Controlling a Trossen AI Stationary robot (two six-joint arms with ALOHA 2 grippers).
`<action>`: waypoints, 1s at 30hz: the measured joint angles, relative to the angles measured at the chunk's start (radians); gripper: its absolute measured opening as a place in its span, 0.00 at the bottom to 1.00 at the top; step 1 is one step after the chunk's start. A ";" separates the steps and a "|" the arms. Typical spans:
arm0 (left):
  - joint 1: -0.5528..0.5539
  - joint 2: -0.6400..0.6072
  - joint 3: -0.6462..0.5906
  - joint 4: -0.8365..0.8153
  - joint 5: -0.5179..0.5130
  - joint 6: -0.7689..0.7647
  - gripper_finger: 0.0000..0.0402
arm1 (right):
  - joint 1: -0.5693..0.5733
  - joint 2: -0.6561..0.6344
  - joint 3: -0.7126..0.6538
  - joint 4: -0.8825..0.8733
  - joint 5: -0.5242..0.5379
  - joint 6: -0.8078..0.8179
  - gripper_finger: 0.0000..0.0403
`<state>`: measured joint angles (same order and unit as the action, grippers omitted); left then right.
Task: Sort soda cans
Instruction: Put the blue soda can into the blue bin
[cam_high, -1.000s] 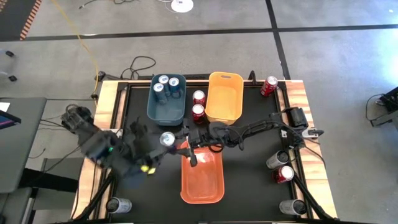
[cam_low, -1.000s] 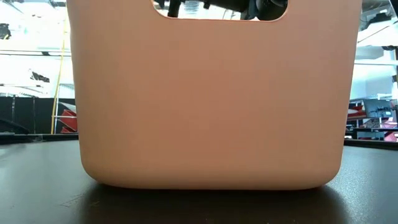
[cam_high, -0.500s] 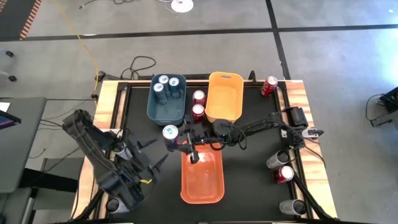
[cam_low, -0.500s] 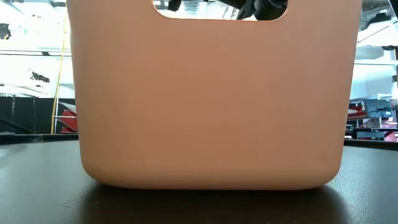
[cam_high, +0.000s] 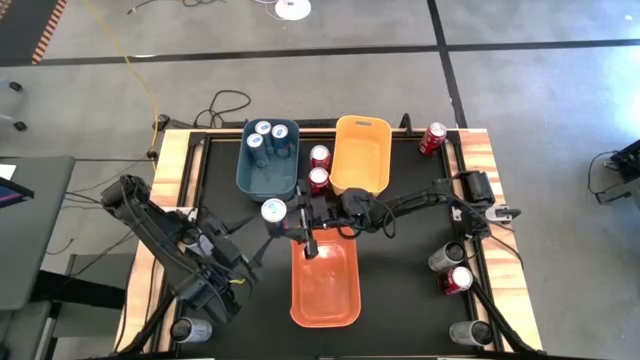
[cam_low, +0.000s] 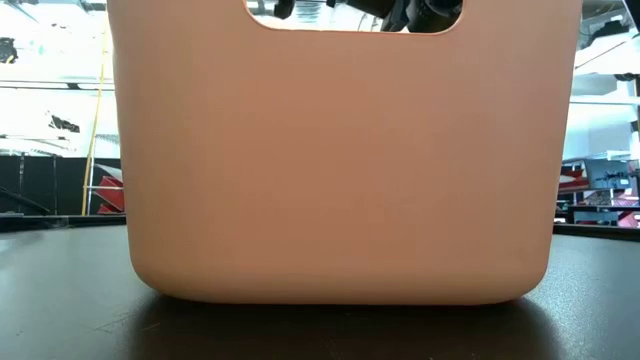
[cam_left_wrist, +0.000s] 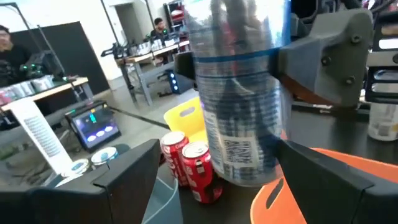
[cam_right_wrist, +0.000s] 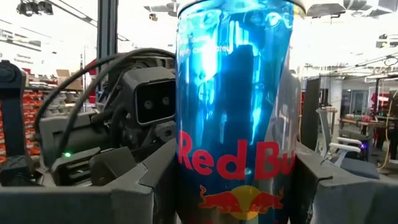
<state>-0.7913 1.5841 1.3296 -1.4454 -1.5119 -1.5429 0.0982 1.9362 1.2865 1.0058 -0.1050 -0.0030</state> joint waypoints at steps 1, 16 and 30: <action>0.005 0.000 0.000 0.023 0.008 0.028 0.81 | -0.002 0.000 0.000 -0.001 -0.003 -0.002 0.53; 0.118 0.000 0.069 0.486 0.150 0.755 0.80 | 0.006 -0.001 0.000 -0.002 -0.103 -0.032 0.53; 0.088 -0.028 0.069 0.507 0.148 0.763 0.59 | -0.012 -0.002 0.003 0.015 -0.142 0.017 0.53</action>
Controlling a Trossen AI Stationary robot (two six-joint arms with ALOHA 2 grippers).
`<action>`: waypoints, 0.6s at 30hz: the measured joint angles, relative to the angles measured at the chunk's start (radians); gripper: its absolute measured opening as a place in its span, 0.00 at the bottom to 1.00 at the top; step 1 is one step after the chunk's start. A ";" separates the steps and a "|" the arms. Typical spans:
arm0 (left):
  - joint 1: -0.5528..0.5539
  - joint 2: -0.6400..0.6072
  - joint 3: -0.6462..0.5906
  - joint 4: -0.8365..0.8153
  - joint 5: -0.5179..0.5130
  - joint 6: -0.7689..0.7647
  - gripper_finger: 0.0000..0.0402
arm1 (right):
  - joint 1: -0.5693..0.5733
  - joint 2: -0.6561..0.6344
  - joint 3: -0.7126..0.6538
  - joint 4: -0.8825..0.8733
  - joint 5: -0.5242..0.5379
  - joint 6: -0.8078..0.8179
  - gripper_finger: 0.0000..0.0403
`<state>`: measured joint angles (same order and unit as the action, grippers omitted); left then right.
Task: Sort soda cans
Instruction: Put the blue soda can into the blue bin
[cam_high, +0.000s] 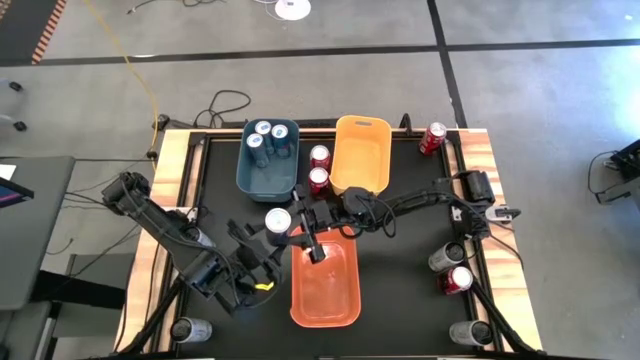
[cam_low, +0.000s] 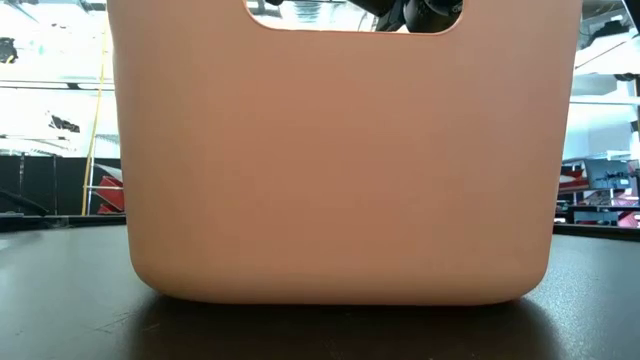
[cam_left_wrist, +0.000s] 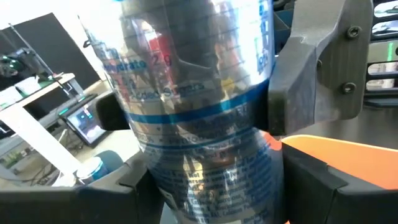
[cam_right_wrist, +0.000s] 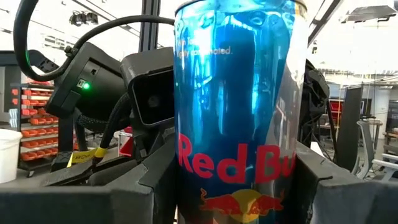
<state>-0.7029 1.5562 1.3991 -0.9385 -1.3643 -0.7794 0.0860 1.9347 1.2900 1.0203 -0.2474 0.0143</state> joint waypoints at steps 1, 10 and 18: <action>0.000 0.000 0.000 -0.001 0.000 0.000 0.59 | 0.000 0.000 0.000 0.000 0.001 0.000 0.53; -0.003 0.001 -0.001 -0.147 -0.008 -0.112 0.60 | -0.031 -0.015 -0.001 -0.091 -0.086 0.073 0.73; -0.003 -0.002 -0.070 -0.340 -0.034 -0.369 0.59 | -0.097 -0.155 -0.004 -0.495 -0.116 0.036 0.93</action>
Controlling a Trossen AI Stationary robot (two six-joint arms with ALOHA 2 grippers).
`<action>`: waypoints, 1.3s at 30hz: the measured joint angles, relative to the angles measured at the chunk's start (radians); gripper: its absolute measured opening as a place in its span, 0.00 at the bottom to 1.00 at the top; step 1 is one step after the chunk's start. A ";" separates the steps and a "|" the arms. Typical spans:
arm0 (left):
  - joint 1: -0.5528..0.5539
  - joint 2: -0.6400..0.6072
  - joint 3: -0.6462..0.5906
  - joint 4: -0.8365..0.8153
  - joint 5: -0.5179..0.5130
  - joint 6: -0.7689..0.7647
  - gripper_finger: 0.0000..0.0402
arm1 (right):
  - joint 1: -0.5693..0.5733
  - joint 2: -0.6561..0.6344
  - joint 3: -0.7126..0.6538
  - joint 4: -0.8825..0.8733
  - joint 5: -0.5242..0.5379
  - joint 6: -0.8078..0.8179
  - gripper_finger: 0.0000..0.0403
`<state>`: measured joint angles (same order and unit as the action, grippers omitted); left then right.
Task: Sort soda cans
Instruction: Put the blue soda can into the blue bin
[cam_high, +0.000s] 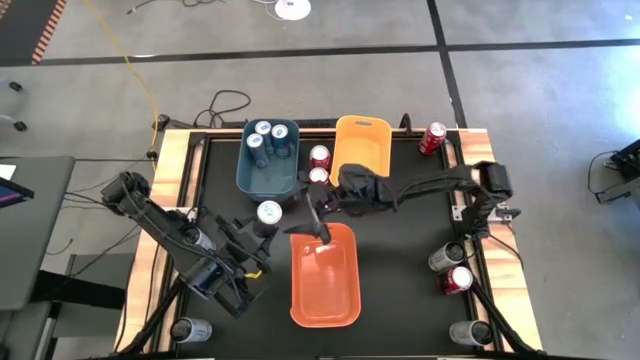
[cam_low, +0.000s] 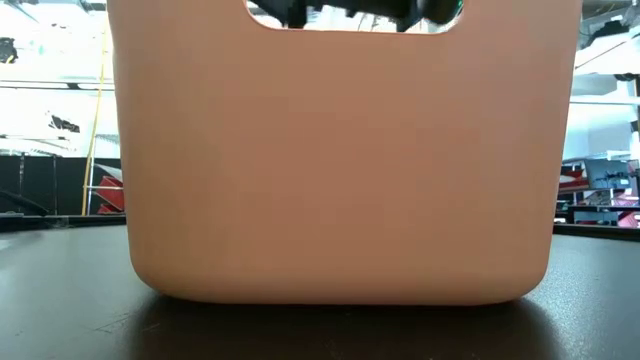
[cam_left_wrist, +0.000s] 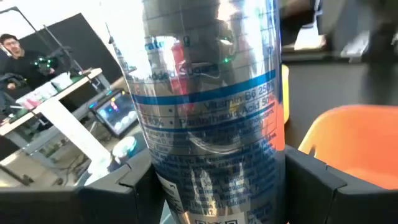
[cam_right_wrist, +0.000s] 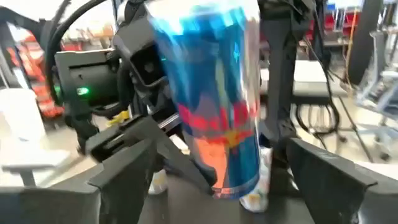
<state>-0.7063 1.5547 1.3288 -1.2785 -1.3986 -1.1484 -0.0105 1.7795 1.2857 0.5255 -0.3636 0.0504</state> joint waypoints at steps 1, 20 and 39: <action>0.005 0.000 -0.012 0.001 0.008 -0.001 0.59 | 0.000 -0.019 0.002 -0.053 0.007 -0.022 0.93; 0.069 0.000 -0.201 0.242 0.047 0.137 0.59 | 0.046 0.015 0.229 -0.412 0.161 -0.234 0.92; 0.089 0.001 -0.201 0.306 0.061 0.204 0.60 | 0.040 0.052 0.280 -0.508 0.159 -0.196 0.57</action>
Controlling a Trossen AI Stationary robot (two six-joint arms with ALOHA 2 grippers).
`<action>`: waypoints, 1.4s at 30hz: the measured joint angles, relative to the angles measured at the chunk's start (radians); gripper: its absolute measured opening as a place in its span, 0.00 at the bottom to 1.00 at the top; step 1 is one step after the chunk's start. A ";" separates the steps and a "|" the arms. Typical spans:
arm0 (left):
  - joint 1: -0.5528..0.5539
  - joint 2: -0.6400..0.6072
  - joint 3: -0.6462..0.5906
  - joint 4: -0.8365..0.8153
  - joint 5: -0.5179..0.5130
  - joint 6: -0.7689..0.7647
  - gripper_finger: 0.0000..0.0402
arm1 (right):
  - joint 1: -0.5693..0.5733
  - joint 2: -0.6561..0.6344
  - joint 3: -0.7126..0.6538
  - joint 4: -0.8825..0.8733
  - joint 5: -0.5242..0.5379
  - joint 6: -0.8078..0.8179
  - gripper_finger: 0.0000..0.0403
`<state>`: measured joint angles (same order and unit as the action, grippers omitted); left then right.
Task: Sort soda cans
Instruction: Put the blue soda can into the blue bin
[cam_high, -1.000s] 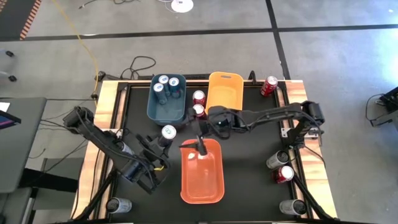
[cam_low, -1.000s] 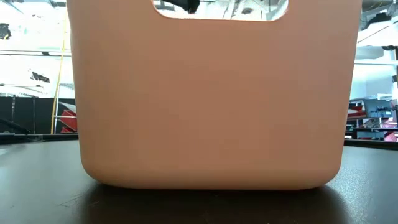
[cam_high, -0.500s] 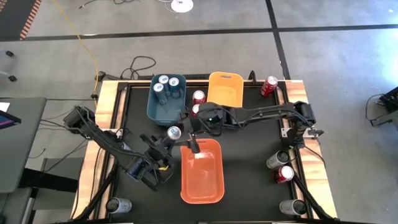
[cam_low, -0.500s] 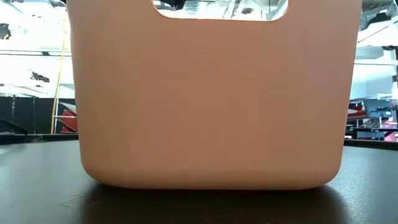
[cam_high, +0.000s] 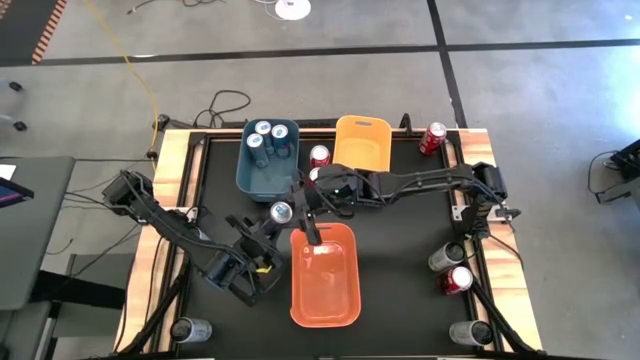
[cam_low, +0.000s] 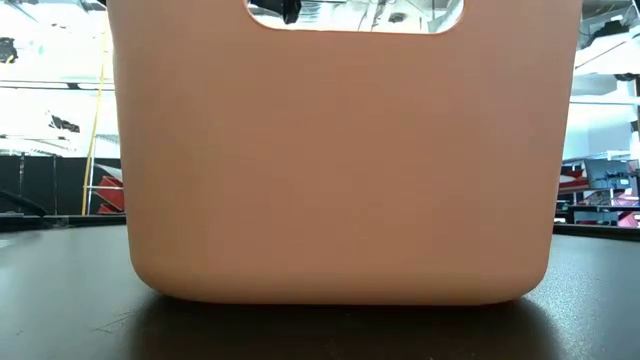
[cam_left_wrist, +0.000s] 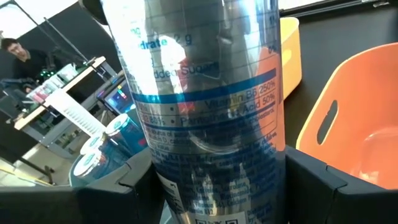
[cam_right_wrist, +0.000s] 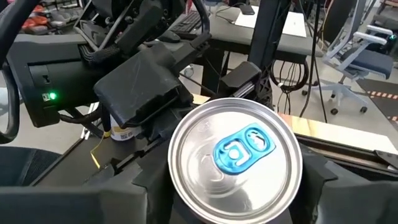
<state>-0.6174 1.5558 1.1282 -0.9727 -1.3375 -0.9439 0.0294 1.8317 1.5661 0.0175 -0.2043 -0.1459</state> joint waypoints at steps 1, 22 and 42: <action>0.000 0.000 0.000 0.000 0.003 -0.003 0.60 | 0.000 0.000 0.000 -0.004 0.000 0.001 0.56; -0.073 -0.238 0.028 -0.585 0.136 -0.486 0.81 | -0.294 0.008 0.188 -0.187 0.086 -0.083 0.56; -0.098 -0.350 0.028 -0.587 0.042 -0.392 0.81 | -0.417 0.403 0.410 -0.153 0.080 0.198 0.56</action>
<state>-0.7155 1.2057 1.1561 -1.5597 -1.2955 -1.3360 -0.3878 2.2346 1.9766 -0.1357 -0.1247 0.0525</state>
